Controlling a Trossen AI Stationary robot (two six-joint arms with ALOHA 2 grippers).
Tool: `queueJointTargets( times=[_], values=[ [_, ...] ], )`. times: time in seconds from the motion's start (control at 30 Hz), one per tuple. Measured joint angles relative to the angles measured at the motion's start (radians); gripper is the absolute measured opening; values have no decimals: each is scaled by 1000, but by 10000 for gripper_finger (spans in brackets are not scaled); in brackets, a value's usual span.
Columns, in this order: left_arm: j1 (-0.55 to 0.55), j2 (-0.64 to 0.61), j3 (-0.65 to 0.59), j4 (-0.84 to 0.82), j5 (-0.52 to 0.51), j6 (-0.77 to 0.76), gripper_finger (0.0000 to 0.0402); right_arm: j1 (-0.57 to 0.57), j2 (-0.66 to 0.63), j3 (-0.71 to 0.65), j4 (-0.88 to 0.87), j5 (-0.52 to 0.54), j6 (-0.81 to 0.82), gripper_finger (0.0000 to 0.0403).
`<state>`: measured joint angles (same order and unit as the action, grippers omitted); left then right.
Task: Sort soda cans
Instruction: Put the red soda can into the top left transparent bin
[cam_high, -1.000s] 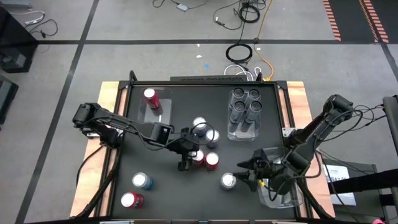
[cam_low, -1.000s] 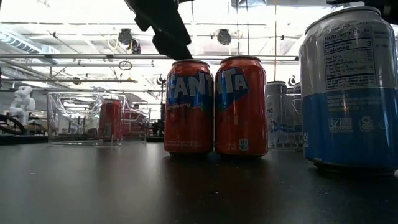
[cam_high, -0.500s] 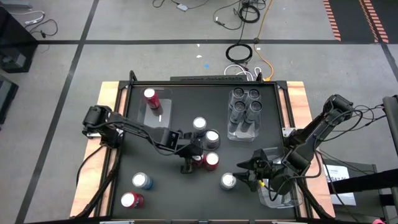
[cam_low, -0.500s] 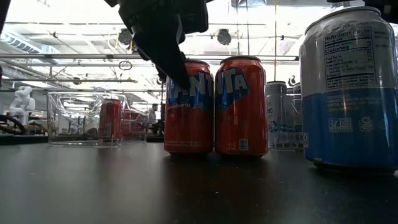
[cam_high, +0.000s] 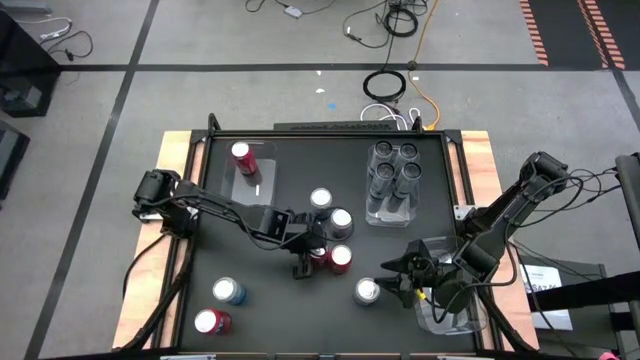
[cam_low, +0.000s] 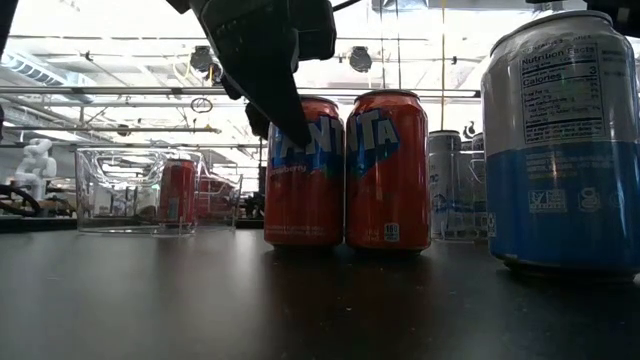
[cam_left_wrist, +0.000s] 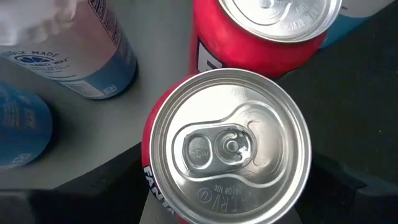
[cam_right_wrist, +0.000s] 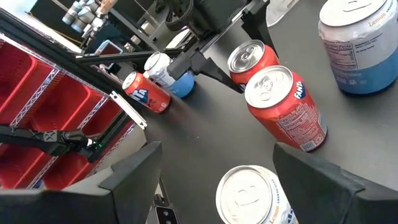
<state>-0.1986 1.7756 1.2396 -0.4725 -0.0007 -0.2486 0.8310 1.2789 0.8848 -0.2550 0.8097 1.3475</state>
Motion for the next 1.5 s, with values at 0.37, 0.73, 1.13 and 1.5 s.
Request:
queueJointTargets(
  times=[0.37,0.73,1.13,1.5],
  values=[
    [0,-62,-3,-32,72,-71,312,0,0,0,2,0,2,297],
    [1,-293,-2,-255,54,-138,312,0,0,0,1,1,-3,297],
    [244,-564,-2,-543,-113,-6,312,-1,0,0,-1,95,-1,297],
    [675,-541,-40,-524,40,337,312,-51,0,0,1,135,91,297]
  ],
)
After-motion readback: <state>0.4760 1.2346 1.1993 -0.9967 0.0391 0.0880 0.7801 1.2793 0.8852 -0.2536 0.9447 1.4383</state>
